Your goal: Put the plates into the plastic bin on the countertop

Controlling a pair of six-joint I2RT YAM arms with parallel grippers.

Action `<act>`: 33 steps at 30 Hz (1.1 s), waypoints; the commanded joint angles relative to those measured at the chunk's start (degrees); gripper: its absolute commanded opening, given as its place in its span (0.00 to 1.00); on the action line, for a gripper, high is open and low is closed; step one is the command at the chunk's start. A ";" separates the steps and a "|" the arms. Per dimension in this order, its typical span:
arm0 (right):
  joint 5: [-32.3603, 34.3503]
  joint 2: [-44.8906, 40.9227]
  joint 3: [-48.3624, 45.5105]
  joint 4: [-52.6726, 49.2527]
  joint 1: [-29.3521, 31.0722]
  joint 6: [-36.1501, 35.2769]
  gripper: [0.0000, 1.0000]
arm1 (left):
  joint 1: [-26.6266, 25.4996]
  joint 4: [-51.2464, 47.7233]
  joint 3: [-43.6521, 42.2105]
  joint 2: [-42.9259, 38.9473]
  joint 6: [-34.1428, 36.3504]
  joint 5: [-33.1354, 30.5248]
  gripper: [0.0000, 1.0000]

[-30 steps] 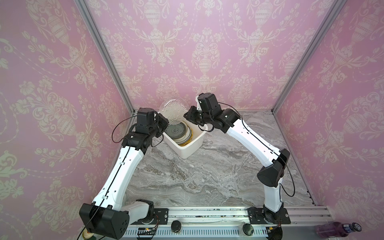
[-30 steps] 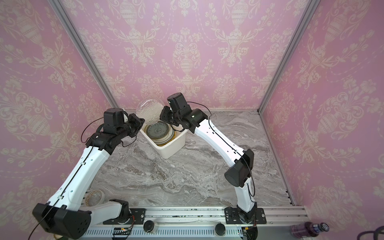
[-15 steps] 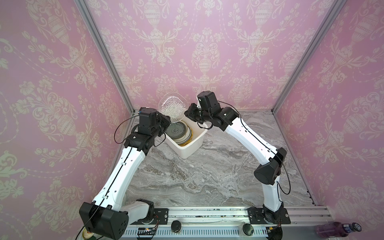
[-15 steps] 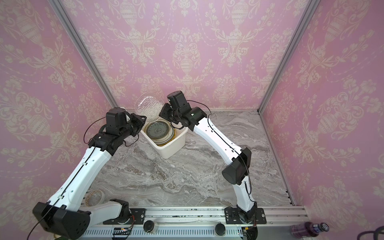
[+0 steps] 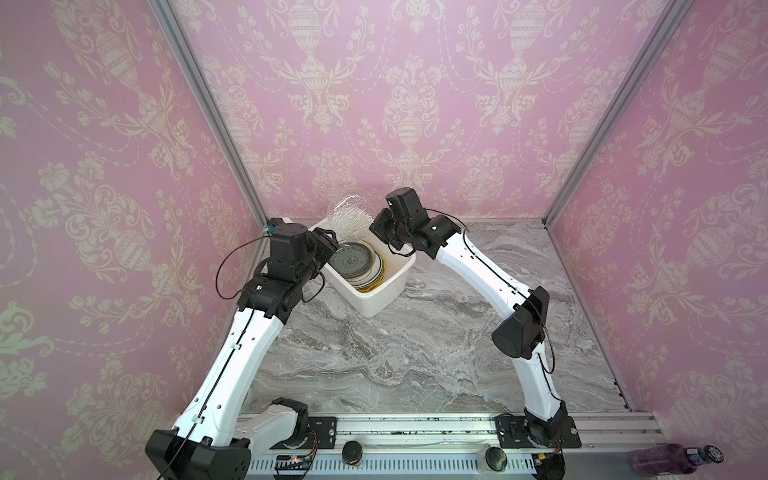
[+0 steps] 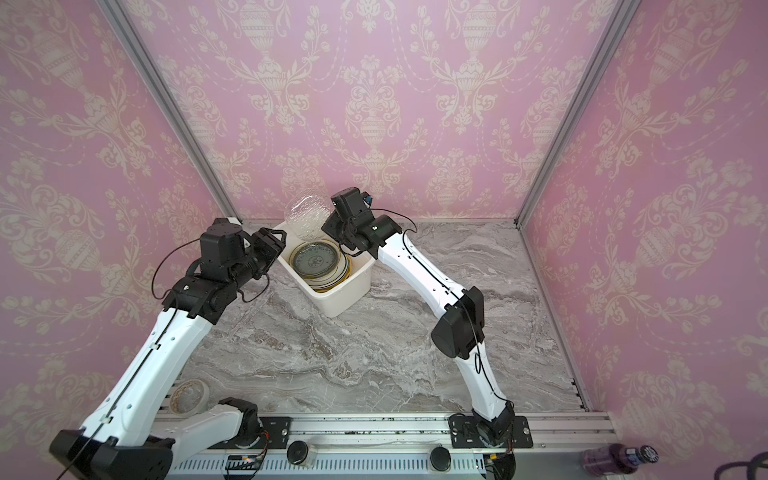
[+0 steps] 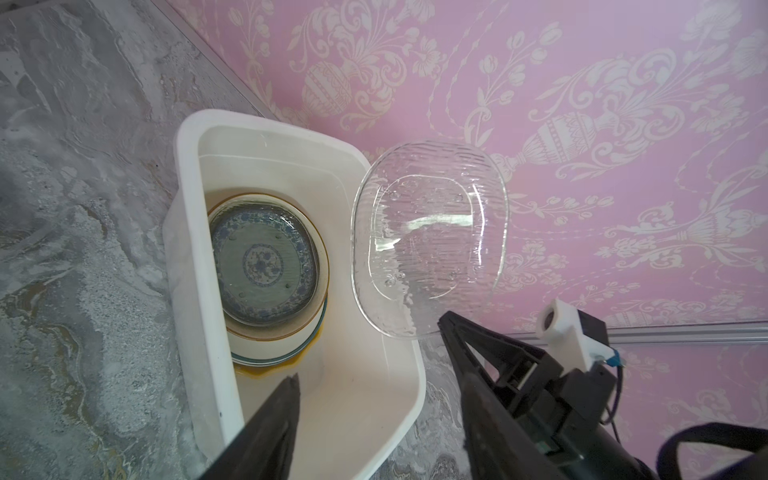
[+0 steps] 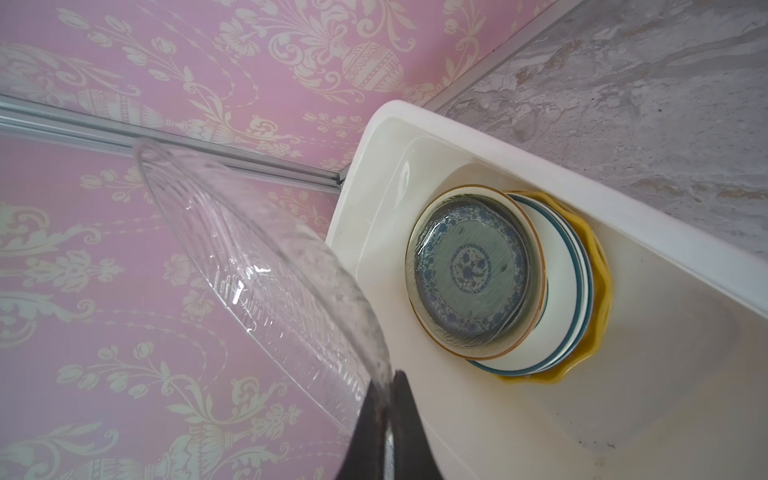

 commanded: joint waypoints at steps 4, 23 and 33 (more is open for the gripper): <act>2.85 5.72 5.06 -2.40 0.28 6.40 0.00 | -0.17 -2.71 -0.71 -3.29 9.61 -4.31 0.75; 1.01 14.46 5.61 -2.83 1.25 9.63 0.00 | -0.02 -4.56 0.81 -2.87 15.04 -5.42 0.83; -0.56 18.00 6.87 -1.21 1.23 9.80 0.00 | 0.55 -6.30 2.08 -2.33 16.24 -5.78 0.83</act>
